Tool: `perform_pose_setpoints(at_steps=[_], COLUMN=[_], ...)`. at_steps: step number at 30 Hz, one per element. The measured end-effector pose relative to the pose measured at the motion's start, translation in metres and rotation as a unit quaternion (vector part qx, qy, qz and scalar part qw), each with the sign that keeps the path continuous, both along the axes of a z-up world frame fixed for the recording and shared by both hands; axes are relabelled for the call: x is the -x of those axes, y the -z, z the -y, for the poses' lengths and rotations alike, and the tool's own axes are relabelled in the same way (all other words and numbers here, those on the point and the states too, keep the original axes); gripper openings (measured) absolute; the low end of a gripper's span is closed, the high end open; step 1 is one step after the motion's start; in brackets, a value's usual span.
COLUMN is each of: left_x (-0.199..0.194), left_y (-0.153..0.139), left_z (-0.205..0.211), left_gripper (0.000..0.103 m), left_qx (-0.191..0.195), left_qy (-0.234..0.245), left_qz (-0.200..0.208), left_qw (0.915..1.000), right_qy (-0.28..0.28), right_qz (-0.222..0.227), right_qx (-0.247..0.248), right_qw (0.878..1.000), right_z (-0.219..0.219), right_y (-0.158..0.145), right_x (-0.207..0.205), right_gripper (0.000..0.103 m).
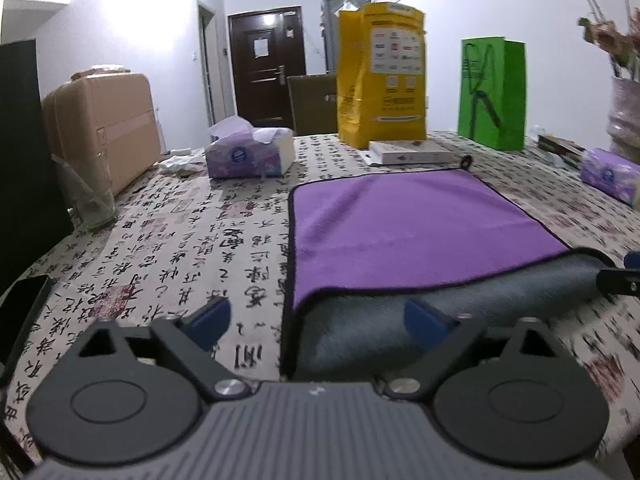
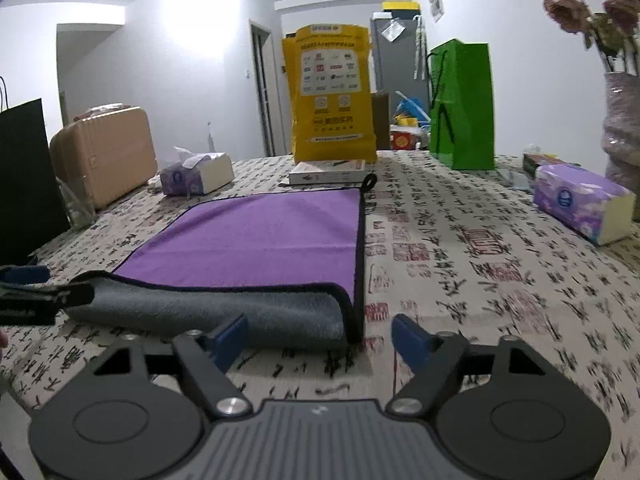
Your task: Fold towel
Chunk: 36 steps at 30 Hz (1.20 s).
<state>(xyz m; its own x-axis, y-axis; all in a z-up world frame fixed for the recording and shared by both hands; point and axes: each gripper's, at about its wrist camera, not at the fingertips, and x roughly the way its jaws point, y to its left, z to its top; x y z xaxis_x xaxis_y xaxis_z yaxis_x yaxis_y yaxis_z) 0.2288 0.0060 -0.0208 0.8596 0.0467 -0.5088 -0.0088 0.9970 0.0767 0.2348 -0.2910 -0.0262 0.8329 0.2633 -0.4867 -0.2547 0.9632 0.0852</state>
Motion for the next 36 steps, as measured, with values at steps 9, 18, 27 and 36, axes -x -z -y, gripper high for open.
perform_pose_setpoints(at_steps=[9,18,27,36], left_x=[-0.022,-0.022,-0.046,-0.078], left_y=[0.007,-0.004,-0.016,-0.026], left_z=[-0.009,-0.009,-0.011,-0.013], left_gripper=[0.021,0.006,0.006,0.006], left_qx=[0.037,0.031,0.030,0.017], left_qy=[0.010,-0.003,-0.009,-0.014], left_qz=[-0.047,-0.021,0.012,0.022], left_qw=[0.9982,0.9993,0.9995,0.9995], right_qy=[-0.021,-0.018,-0.016,-0.020], right_qz=[-0.020,-0.009,0.020,0.037], right_qx=[0.017,0.016,0.026,0.041], right_qw=[0.999,1.000,0.999,0.998], right_z=[-0.009,-0.004,-0.009,-0.017], right_y=[0.004,-0.003,-0.016,-0.026], right_x=[-0.033,-0.042,-0.062,-0.098], right_gripper=[0.021,0.005,0.005,0.005])
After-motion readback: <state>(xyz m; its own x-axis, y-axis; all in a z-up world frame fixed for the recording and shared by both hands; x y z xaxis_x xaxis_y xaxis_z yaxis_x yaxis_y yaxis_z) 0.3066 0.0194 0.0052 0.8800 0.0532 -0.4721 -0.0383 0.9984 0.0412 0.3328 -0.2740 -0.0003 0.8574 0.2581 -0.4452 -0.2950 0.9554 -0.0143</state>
